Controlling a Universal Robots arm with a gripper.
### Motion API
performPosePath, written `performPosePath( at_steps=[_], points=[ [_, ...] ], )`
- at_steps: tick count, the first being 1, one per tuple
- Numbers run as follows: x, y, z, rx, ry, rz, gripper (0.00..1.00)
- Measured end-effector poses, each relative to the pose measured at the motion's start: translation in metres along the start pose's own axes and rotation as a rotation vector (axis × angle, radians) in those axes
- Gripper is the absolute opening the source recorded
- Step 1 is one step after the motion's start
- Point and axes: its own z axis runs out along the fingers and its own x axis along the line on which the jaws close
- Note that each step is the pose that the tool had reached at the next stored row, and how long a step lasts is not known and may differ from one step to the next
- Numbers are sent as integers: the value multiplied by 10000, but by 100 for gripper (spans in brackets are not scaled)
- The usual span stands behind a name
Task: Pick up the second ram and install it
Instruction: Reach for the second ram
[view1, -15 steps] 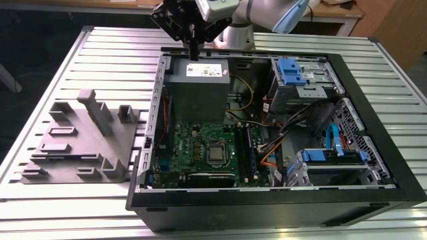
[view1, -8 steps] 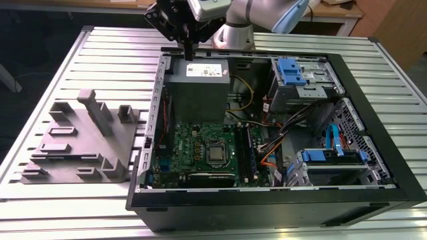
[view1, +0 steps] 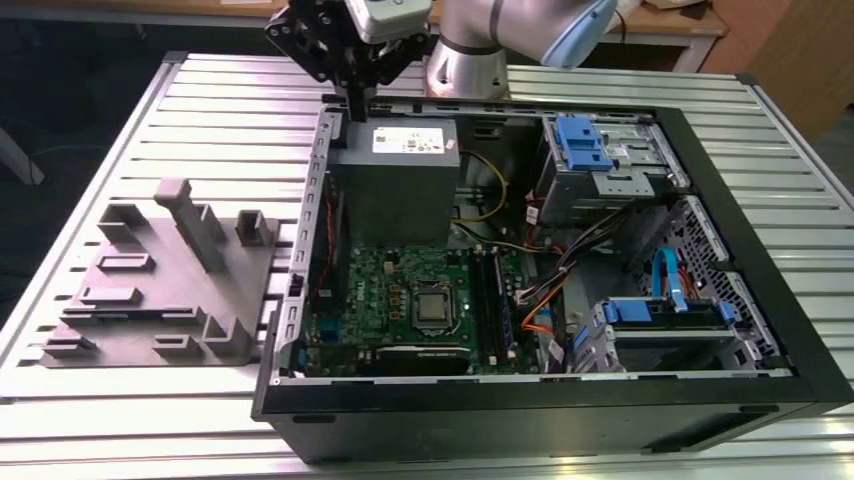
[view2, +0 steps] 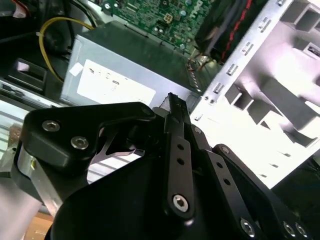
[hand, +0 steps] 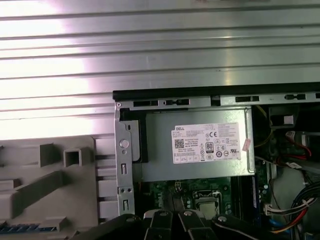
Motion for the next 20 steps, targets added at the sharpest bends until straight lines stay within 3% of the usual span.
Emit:
performPosePath(
  at_steps=[4, 20],
  points=[
    [66, -5, 0, 2, 2, -1, 7],
    [444, -34, 0, 1, 0, -1, 7]
  ],
)
